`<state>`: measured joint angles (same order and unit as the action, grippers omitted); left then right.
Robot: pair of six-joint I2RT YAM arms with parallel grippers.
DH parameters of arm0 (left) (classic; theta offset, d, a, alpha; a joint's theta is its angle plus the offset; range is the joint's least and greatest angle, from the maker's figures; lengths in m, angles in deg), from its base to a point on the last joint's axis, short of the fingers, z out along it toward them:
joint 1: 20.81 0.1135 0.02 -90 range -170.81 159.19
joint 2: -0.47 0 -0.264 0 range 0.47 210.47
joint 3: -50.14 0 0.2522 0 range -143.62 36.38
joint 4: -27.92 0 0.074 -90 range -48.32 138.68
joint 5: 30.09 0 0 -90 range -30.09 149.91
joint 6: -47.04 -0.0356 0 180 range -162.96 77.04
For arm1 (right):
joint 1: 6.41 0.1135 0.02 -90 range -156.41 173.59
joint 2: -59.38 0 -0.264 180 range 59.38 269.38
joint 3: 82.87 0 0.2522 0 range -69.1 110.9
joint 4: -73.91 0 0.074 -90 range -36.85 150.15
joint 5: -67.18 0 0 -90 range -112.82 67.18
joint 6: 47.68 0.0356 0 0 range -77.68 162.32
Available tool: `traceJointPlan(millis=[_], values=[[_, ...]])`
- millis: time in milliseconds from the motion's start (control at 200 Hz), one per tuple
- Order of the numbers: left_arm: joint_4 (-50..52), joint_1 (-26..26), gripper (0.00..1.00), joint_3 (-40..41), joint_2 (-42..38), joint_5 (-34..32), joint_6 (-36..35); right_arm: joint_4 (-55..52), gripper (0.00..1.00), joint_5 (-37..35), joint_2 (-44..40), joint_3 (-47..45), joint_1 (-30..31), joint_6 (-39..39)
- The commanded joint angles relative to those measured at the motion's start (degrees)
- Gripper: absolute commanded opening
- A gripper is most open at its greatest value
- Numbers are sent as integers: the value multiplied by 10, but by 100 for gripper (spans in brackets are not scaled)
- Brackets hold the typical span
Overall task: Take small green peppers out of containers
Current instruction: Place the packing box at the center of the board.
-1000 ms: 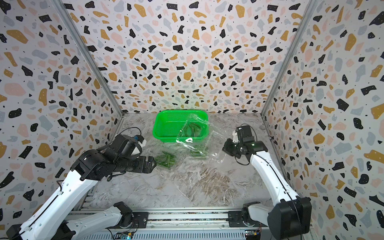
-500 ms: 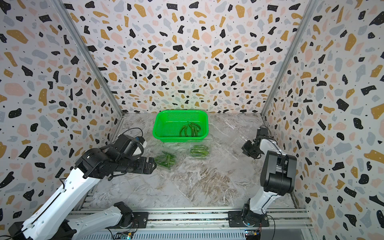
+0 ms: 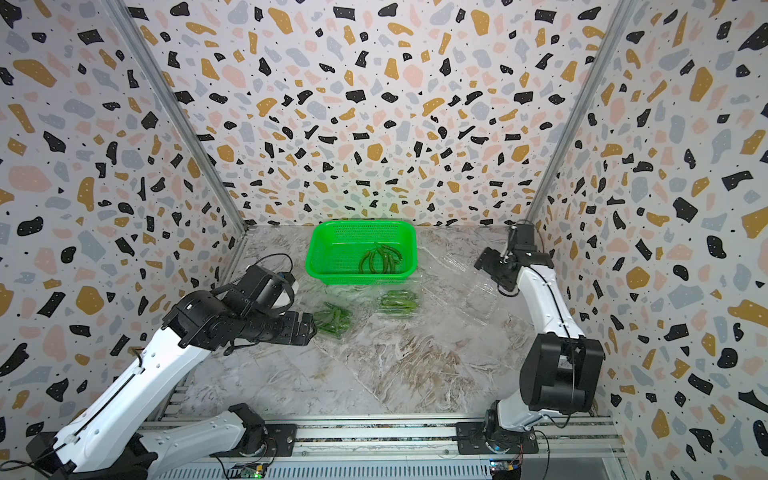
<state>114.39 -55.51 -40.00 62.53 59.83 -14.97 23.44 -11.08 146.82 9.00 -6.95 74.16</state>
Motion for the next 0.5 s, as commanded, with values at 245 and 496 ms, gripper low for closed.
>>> traceJointPlan(millis=[245,496], values=[[-40,73,99,-6,84,-1,-74,13,85,38,72,18,366,89],[-158,193,99,-9,173,75,-109,134,79,77,134,-15,467,150]])
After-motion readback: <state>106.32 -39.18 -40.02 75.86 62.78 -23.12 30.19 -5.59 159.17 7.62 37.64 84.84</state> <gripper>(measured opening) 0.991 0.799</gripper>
